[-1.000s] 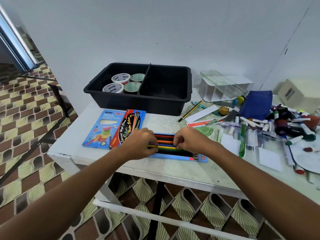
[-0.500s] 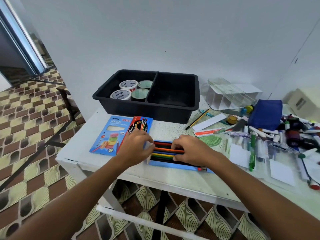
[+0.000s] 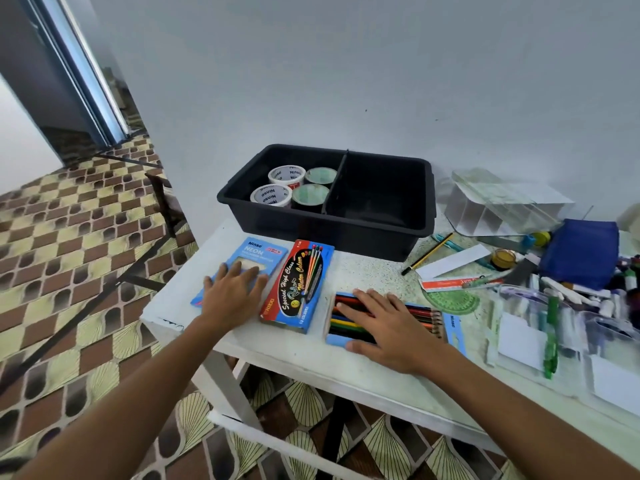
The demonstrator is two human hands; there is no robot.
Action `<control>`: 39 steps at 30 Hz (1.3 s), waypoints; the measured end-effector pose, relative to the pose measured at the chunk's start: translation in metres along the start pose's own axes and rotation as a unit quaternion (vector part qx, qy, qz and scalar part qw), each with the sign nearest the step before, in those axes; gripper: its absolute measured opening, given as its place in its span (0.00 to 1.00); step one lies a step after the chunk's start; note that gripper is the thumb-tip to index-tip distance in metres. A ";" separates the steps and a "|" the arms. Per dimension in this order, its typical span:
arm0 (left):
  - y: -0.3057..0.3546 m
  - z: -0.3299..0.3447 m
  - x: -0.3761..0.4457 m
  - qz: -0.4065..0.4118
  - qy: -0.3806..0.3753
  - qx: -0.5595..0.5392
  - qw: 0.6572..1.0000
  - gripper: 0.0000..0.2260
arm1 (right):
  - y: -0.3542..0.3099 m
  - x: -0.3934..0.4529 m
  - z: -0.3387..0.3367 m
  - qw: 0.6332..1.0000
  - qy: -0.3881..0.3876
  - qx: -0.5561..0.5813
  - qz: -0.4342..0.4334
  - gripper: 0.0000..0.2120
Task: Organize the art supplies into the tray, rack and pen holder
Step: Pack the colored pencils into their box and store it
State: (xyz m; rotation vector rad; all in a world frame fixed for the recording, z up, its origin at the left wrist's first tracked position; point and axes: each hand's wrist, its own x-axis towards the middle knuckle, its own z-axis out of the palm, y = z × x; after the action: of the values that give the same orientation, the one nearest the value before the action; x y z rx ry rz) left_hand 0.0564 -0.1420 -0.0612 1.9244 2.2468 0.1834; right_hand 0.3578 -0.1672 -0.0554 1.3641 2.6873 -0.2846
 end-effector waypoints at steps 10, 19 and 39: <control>-0.018 -0.019 0.027 -0.066 -0.050 0.005 0.997 0.41 | 0.008 0.003 -0.001 1.000 0.001 -0.008 -0.013 0.39; -0.018 -0.050 0.017 0.050 -0.081 -0.036 0.995 0.47 | 0.008 0.007 -0.010 0.995 0.008 -0.052 -0.083 0.35; 0.039 -0.056 -0.016 0.251 -0.209 0.141 0.934 0.49 | 0.006 0.011 -0.010 0.985 0.068 -0.073 -0.140 0.33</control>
State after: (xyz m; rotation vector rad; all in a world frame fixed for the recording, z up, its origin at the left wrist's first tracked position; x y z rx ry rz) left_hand 0.0846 -0.1500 0.0027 2.3756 1.5454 -0.4686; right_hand 0.3563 -0.1533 -0.0480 1.0008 2.9444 -0.0169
